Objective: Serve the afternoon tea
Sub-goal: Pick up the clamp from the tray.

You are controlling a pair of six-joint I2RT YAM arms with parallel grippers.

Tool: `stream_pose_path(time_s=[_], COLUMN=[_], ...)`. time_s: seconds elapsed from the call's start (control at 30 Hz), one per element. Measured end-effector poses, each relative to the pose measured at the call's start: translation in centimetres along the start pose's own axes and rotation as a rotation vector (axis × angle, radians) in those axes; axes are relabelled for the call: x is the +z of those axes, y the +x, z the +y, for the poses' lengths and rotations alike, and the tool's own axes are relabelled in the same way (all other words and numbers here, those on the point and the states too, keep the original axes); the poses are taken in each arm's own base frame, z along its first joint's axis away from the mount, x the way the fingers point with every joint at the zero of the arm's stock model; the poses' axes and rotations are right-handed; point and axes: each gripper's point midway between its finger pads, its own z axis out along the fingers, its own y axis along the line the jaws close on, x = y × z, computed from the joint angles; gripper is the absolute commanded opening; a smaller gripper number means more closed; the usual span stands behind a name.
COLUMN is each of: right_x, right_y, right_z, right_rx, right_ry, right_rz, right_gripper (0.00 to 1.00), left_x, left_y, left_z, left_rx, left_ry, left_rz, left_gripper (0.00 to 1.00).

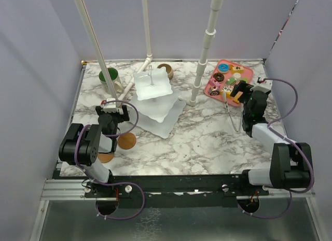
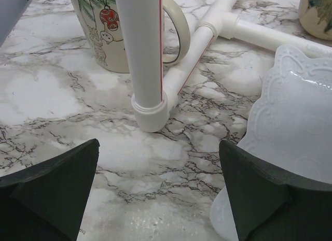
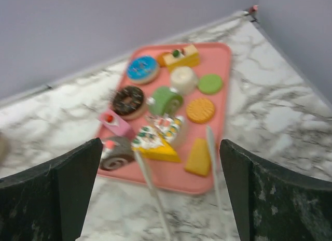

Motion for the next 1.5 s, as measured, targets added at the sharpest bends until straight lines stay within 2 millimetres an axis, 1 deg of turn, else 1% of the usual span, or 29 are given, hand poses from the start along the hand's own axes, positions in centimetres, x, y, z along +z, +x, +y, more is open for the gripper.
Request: stream_pose_path(time_s=[0.03,0.07,0.1,0.13,0.2,0.27,0.3,0.37,0.43,0.5,0.6,0.7,0.77,0.8,0.87,0.9,0.93,1.07,1.13,1.23,1.4,1.47,1.5], right_x=[0.3,0.3,0.2,0.1,0.0,0.0,-0.1,-0.6,-1.2,-1.6,-1.9,-1.8,-1.4,-1.2,-0.8,-0.6,-0.5,0.0,0.2,0.4,1.0,1.5,1.6], right_y=[-1.5,-2.5,-3.0,-3.0,-1.6,0.1,0.9,2.5,4.0,5.4,7.0,7.9,8.1,8.2,8.4,8.6,8.8,10.2,10.8,11.4,11.6,11.6,11.7], right_z=[0.8,1.7,2.6,3.4,4.8,5.3,5.5,5.5,5.3,5.0,4.7,4.5,4.5,4.6,4.7,4.7,4.7,4.4,4.3,4.2,4.3,4.4,4.4], right_rx=[0.056,0.105,0.146,0.173,0.191,0.182,0.171,0.145,0.119,0.098,0.073,0.064,0.061,0.06,0.059,0.058,0.057,0.048,0.047,0.049,0.051,0.053,0.052], right_ry=[-0.018,-0.046,-0.083,-0.118,-0.182,-0.193,-0.193,-0.177,-0.151,-0.124,-0.103,-0.088,-0.083,-0.082,-0.08,-0.078,-0.076,-0.052,-0.037,-0.024,-0.012,-0.008,-0.005], right_rz=[-0.013,-0.016,-0.008,0.015,0.108,0.195,0.232,0.297,0.35,0.394,0.445,0.479,0.489,0.493,0.5,0.505,0.512,0.553,0.573,0.595,0.606,0.611,0.616], right_gripper=[1.0,1.0,1.0,1.0,1.0,0.99,0.98,0.94,0.91,0.89,0.82,0.76,0.7,0.68,0.66,0.65,0.63,0.57,0.52,0.5,0.46,0.37,0.29], left_x=[0.0,0.1,0.2,0.5,1.4,2.5,2.8,3.3,3.3,3.2,2.6,1.2,0.2,-0.5,-1.3,-1.8,-2.0,-2.5,-2.8,-3.3,-3.8,-4.0,-4.2], left_y=[0.0,-0.1,-0.3,-0.8,-2.3,-4.5,-5.3,-7.3,-8.1,-8.2,-7.6,-7.2,-7.6,-8.2,-9.4,-10.4,-11.1,-15.6,-17.6,-19.6,-21.4,-21.8,-22.1], left_z=[0.1,0.2,0.3,0.4,0.4,0.3,0.2,0.2,0.1,0.0,-0.2,-0.2,-0.3,-0.3,-0.5,-0.7,-0.9,-1.7,-2.2,-2.8,-3.7,-4.0,-4.2], left_rx=[-0.001,-0.001,-0.002,-0.003,-0.004,-0.001,0.0,0.002,0.003,0.007,0.017,0.024,0.026,0.031,0.038,0.043,0.046,0.053,0.056,0.07,0.098,0.113,0.12], left_ry=[-0.008,-0.012,-0.017,-0.022,-0.027,-0.027,-0.027,-0.028,-0.025,-0.019,-0.007,0.007,0.016,0.025,0.042,0.058,0.067,0.117,0.144,0.187,0.253,0.28,0.294], left_rz=[0.006,0.012,0.02,0.022,0.029,0.03,0.034,0.046,0.069,0.121,0.221,0.299,0.324,0.334,0.334,0.333,0.331,0.298,0.285,0.281,0.302,0.318,0.324], left_gripper=[0.99,0.99,0.99,0.99,0.99,0.99,0.99,0.99,0.99,0.99,0.99,0.99,0.99,0.99,0.99,0.99,0.99,0.99,0.99,0.99,0.99,0.99,0.99])
